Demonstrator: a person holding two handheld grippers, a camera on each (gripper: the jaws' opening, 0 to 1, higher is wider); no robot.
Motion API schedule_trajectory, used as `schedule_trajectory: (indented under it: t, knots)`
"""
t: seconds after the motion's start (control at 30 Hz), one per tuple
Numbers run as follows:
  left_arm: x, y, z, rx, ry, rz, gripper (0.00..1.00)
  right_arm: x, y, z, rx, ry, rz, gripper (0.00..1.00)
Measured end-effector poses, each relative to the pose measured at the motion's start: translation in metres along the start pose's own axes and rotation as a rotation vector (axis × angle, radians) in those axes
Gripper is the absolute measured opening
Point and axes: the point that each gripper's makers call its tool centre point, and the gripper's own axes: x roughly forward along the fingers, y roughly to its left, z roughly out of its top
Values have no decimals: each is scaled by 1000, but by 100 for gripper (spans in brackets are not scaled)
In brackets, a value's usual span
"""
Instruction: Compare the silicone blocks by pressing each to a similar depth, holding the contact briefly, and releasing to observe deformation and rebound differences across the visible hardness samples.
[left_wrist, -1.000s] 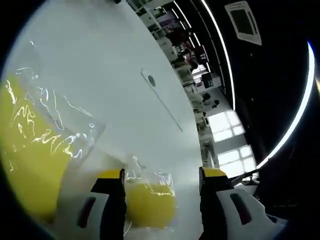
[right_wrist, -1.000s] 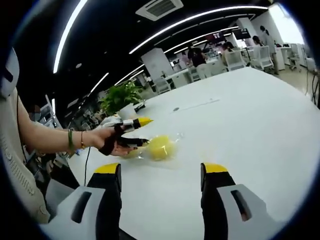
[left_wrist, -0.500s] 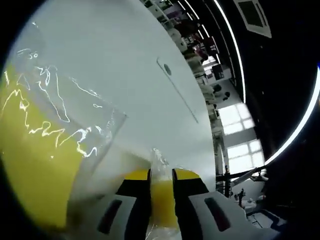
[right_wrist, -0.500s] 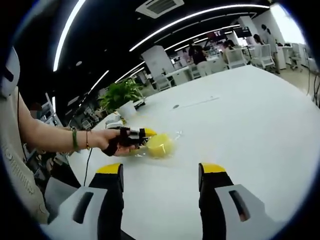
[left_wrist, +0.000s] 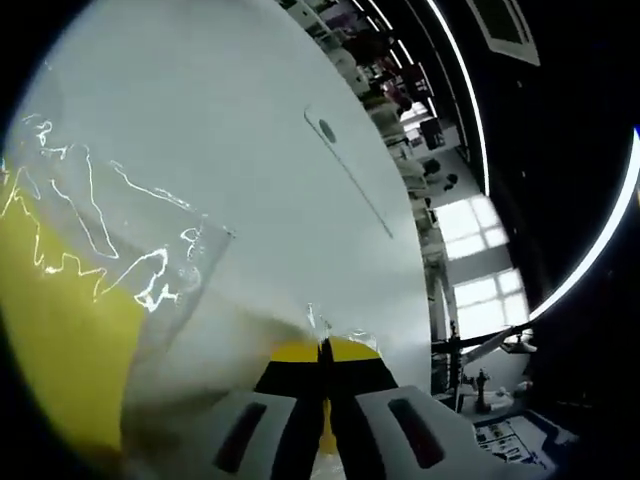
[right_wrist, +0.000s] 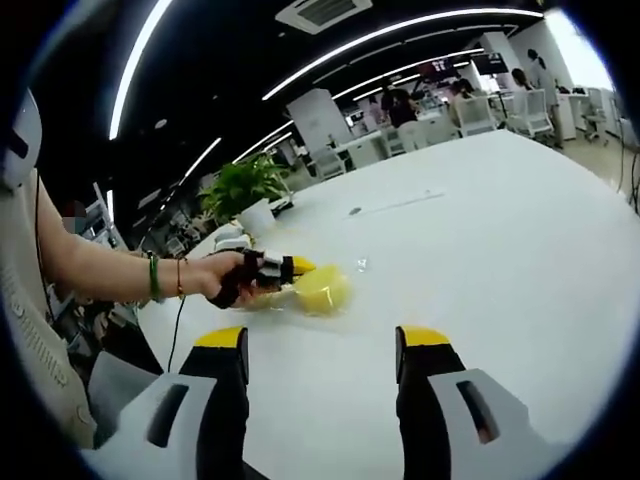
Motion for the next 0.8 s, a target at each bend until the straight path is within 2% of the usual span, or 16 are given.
schedule_trajectory:
  t: [0.1,0.2,0.3,0.4,0.5,0.6,0.8]
  knots:
    - [-3,-3,-1,59,-3,17,0,0,1,-1,-12,8,3,54]
    - [-7,-10,-1,114,-2,4,0,0,3,0,-17,10,8,54]
    - [-13,-18,0,218,-10,-1,0,-1,8,4,-27,6,15,54]
    - [-19,-29,0,257,-12,-29,0,-2,11,7,-38,3,20,54]
    - [-30,-38,1,373,-20,-39,0,-3,16,9,-49,3,25,54]
    - [-40,-46,-3,447,-8,-56,0,-4,21,10,-66,6,31,54]
    - [-63,-54,-7,550,2,-64,0,-7,34,8,-116,22,37,55]
